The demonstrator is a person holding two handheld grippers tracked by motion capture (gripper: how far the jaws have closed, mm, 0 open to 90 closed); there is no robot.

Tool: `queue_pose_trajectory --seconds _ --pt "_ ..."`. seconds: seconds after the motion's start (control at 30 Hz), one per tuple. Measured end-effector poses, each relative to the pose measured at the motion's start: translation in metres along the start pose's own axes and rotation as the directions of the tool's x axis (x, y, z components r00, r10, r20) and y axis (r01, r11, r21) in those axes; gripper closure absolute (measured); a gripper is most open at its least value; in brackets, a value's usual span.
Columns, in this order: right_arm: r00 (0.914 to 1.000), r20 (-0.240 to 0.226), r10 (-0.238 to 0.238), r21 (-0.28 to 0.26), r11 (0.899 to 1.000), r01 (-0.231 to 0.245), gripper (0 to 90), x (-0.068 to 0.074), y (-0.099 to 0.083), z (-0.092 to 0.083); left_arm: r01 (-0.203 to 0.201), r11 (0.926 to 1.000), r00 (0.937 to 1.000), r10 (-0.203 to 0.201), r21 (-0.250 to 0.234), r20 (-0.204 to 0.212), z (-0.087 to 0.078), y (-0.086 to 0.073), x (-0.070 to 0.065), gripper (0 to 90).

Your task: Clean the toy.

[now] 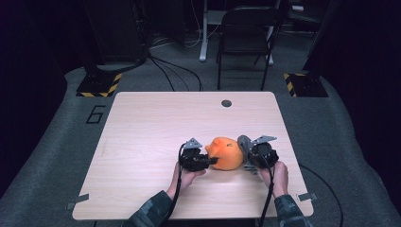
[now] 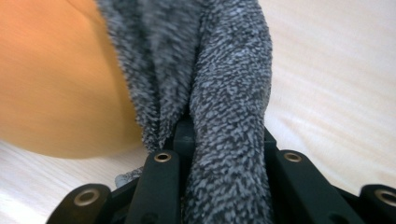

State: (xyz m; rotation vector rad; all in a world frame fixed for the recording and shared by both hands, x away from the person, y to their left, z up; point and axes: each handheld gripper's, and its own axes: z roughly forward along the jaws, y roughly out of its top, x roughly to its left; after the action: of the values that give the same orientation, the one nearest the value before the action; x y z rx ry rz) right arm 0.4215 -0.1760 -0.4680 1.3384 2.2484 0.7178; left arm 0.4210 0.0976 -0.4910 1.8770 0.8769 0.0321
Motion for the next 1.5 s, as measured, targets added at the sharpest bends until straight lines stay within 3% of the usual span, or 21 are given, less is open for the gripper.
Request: queue_pose_trajectory --seconds 0.13,0.23,0.33,0.4,0.47,0.5,0.6,0.67,0.87,1.03,1.2,1.23,1.33,1.4,1.47,1.5 --pt "1.0 0.002 -0.006 0.034 0.999 0.005 71.6 -0.003 -0.002 0.008 0.002 1.0 1.0 -0.002 -0.007 0.0 0.0 0.0 0.0 71.9" --pt "0.9998 0.019 -0.004 0.018 1.0 0.004 72.0 -0.004 0.0 0.001 0.01 0.9999 1.0 -0.01 -0.011 -0.002 0.0 0.0 0.001 71.8" --pt "0.9994 0.027 0.024 -0.058 0.998 -0.022 72.2 -0.002 0.007 -0.02 0.015 0.9998 0.9999 -0.015 -0.008 0.0 0.0 0.0 0.002 71.7" --pt "0.9997 0.009 0.024 -0.137 0.99 -0.022 72.3 0.003 0.014 -0.04 0.011 0.9999 0.9999 -0.011 -0.011 -0.001 0.0 0.0 0.002 71.6" --pt "0.9999 -0.009 -0.011 -0.204 0.979 0.009 72.3 0.011 0.02 -0.055 0.009 0.9999 1.0 -0.009 -0.01 -0.002 0.0 0.0 0.002 71.6" --pt "0.9994 -0.017 -0.029 -0.21 0.977 0.025 72.3 0.017 0.023 -0.059 0.011 0.9999 0.9999 -0.011 -0.011 -0.002 0.0 0.0 0.002 71.5" --pt "0.9958 -0.033 -0.086 -0.176 0.981 0.079 72.4 0.035 0.025 -0.052 0.01 0.9999 0.9999 -0.01 -0.01 -0.002 0.0 0.0 0.002 71.4" --pt "0.9936 -0.01 -0.113 -0.139 0.984 0.11 73.1 0.043 0.022 -0.039 0.004 1.0 1.0 -0.004 0.001 -0.006 0.0 -0.001 0.002 70.7" --pt "0.9943 -0.023 -0.104 -0.151 0.984 0.099 73.7 0.039 0.018 -0.032 -0.003 1.0 1.0 0.003 0.007 -0.006 0.001 0.0 0.003 67.6" --pt "0.9952 -0.032 -0.092 -0.144 0.986 0.087 73.9 0.037 0.017 -0.03 -0.021 0.9997 0.9998 0.021 0.011 0.008 0.0 0.003 0.006 54.3" --pt "0.9965 -0.023 -0.081 -0.141 0.987 0.077 74.0 0.036 0.017 -0.029 -0.103 0.9946 0.9946 0.103 0.011 0.004 -0.002 0.006 0.007 40.4" --pt "0.9965 -0.023 -0.081 -0.141 0.987 0.077 74.0 0.036 0.017 -0.029 -0.103 0.9946 0.9946 0.103 0.011 0.004 -0.002 0.006 0.007 38.7" --pt "0.9969 -0.022 -0.076 -0.143 0.987 0.072 74.0 0.033 0.016 -0.027 -0.176 0.9844 0.9844 0.176 0.006 -0.011 -0.004 0.008 0.007 33.6" --pt "0.997 -0.023 -0.073 -0.143 0.987 0.069 74.0 0.034 0.017 -0.027 -0.242 0.9703 0.9697 0.242 0.006 -0.035 -0.007 0.01 0.005 31.0" --pt "0.9971 -0.019 -0.074 -0.143 0.987 0.07 74.1 0.036 0.017 -0.027 -0.308 0.9514 0.9492 0.308 0.013 -0.065 -0.009 0.01 0.004 28.0" --pt "0.9971 -0.019 -0.074 -0.143 0.987 0.07 74.1 0.036 0.017 -0.027 -0.308 0.9514 0.9492 0.308 0.013 -0.065 -0.009 0.01 0.004 27.3"
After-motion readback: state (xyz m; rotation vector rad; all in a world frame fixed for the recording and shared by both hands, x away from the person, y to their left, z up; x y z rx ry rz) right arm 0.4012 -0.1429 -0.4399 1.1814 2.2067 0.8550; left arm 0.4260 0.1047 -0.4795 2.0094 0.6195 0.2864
